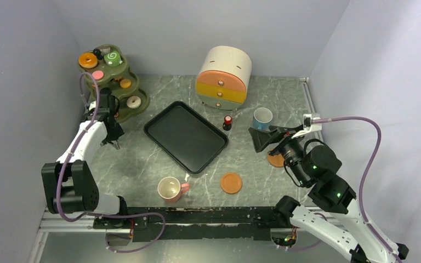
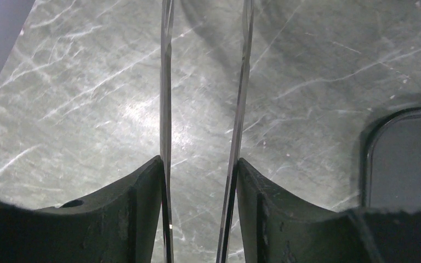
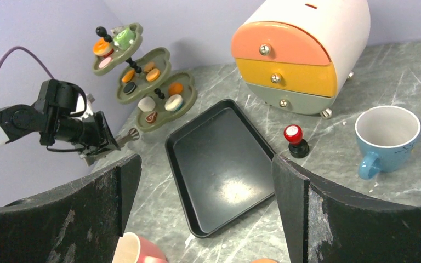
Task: Serve the afternoon tea
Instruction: Place the desert on the desert table, then place the clamp on the tray.
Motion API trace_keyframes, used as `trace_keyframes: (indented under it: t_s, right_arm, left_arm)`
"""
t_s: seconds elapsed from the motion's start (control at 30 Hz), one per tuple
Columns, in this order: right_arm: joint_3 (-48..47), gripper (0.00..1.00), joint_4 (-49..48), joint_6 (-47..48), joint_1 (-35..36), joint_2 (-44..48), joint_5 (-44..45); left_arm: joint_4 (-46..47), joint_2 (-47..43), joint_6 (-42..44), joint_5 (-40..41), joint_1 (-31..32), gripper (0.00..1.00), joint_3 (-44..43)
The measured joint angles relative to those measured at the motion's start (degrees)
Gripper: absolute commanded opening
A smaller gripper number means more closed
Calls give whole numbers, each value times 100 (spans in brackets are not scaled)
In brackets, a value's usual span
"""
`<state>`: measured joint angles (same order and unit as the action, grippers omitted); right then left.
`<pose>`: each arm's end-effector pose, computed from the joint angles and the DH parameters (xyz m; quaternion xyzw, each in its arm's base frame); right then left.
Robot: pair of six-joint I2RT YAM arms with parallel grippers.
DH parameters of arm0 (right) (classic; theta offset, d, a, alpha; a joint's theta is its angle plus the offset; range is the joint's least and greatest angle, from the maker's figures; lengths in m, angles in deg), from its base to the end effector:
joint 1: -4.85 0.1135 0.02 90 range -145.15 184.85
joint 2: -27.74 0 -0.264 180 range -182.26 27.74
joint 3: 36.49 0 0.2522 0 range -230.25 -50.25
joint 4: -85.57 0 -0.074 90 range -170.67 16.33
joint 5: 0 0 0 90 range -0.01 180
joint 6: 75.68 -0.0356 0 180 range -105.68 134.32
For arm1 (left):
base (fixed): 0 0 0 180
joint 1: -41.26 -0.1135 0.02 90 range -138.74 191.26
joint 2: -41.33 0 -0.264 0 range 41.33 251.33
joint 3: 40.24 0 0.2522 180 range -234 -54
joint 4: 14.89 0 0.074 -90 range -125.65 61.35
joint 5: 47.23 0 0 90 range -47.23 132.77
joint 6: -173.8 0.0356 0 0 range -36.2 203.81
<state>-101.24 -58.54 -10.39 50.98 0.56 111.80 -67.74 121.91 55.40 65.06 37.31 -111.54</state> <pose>0.0733 0.0572 0.3910 0.0062 0.6974 0.3009 0.6504 0.2741 0.0325 0.2387 -0.3100 0.9016 0.1333 0.2706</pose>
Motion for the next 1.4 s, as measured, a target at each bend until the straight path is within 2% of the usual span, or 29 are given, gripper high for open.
trace_keyframes:
  t_s: [0.37, 0.97, 1.2, 1.4]
  right_arm:
    - [0, 92, -90, -13, 0, -81, -46]
    - [0, 91, -79, -61, 0, -291, -39]
    - [0, 91, -72, -66, 0, -299, -39]
    - [0, 91, -72, -79, 0, -367, -44]
  left_arm:
    - [-306, -713, -704, 254, -11, 52, 481]
    - [-376, -994, -1349, 509, -26, 52, 1178]
    - [-356, -997, -1421, 577, -46, 48, 1281]
    - [-356, -1145, -1071, 616, -46, 46, 1217]
